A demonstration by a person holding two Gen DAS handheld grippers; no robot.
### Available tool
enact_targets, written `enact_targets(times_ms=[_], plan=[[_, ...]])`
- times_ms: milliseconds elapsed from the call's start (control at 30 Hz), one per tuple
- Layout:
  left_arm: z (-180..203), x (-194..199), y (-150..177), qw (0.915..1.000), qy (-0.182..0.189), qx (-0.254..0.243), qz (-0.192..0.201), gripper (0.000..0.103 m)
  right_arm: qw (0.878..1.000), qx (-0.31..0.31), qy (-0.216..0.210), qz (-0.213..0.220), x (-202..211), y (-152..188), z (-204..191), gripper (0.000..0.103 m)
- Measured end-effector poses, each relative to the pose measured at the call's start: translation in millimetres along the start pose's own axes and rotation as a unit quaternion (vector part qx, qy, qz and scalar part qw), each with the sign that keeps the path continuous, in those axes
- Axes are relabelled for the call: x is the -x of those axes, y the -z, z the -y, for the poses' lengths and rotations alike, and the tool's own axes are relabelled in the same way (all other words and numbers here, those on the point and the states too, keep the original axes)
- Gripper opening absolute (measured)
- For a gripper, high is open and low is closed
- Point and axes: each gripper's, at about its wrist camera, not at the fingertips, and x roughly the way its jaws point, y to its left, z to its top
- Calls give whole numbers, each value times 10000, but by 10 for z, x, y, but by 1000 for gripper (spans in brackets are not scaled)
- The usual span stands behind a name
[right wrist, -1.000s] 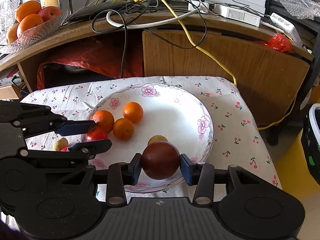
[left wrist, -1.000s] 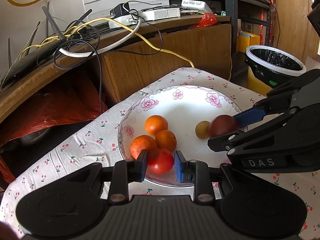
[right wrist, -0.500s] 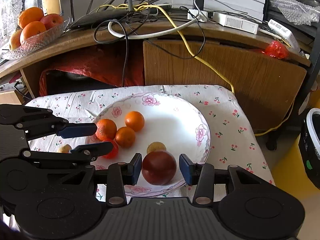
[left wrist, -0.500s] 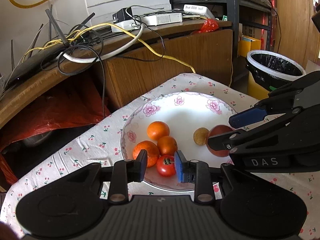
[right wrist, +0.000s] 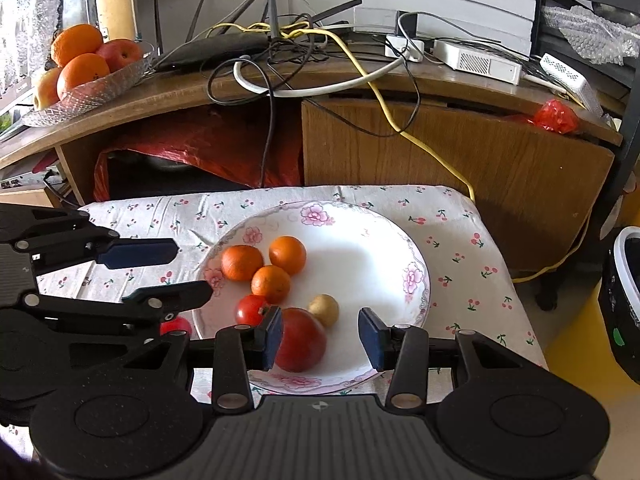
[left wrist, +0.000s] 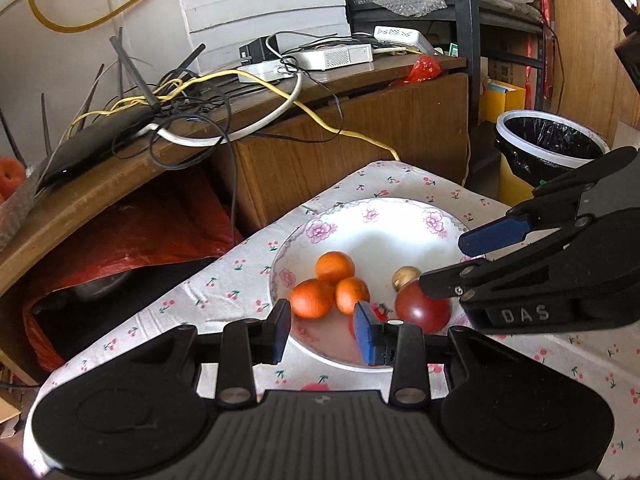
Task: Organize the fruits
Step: 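Open both tools to drop the tomato and plum into the bowl, then grasp the second red tomato with the right tool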
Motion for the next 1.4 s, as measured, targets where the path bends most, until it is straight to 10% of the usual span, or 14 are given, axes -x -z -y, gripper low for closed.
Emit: enact_targets(times_ms=[1400], plan=[[-504,363,736,9971,400,124,-630,44,9927,331,-1100,-374,-383,186,-881,39]])
